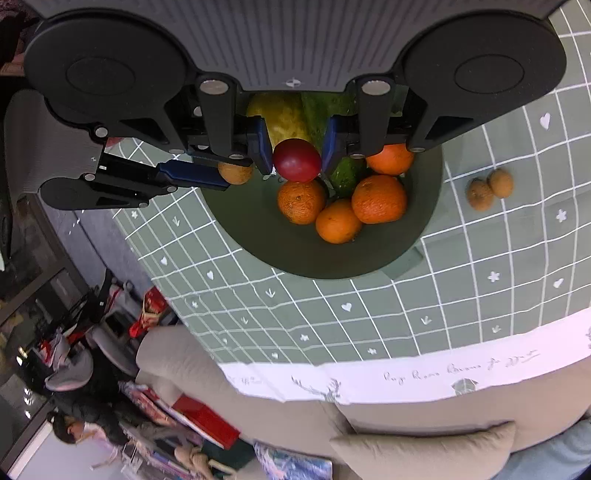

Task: Organize fruits
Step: 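Carry the tomato and longan into the colander and open both tools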

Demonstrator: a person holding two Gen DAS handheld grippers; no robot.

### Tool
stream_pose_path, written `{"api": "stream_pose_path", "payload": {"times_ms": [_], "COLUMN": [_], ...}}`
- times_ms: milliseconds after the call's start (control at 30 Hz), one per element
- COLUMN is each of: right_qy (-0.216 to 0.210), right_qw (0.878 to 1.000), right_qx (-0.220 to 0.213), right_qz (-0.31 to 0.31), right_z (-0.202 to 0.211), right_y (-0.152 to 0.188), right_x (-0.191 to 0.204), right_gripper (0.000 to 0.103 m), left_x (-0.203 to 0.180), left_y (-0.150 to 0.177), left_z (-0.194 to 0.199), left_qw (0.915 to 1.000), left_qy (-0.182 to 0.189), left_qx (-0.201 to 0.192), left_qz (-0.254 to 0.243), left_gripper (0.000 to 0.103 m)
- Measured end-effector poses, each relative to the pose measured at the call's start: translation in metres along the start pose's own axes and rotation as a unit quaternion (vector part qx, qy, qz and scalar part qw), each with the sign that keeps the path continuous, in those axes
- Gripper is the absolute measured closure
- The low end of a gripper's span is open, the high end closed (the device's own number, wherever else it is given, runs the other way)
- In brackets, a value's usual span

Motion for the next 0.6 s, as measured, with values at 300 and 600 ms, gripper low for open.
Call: {"api": "stream_pose_path", "payload": {"times_ms": [300,600], "right_qy": [-0.008,-0.008], "right_qw": [0.999,0.997], "right_qx": [0.016,0.022], "right_qz": [0.030,0.075], "right_z": [-0.020,-0.036], "right_y": [-0.003,-0.011], "right_x": [-0.004,0.004], "right_gripper": [0.084,0.084], "left_x": [-0.002,0.003], "left_y": [-0.010,-0.014], "left_z": [-0.027,-0.045], "left_qw": [0.9991,0.9971], "left_qy": [-0.017,-0.033], "left_qx": [0.040,0.068], "left_qz": [-0.005,-0.002], "left_gripper": [0.072,0.072]}}
Point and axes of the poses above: each gripper's, at about its wrist camera, not at the fingertips, and z roughly against the way its jaws point, x to its left, y to its underside, the point moved 2 cm from there along -z, roughly the way its jaws point, and after that the axes turned 8 degrees about y, right-handed, at the moved point
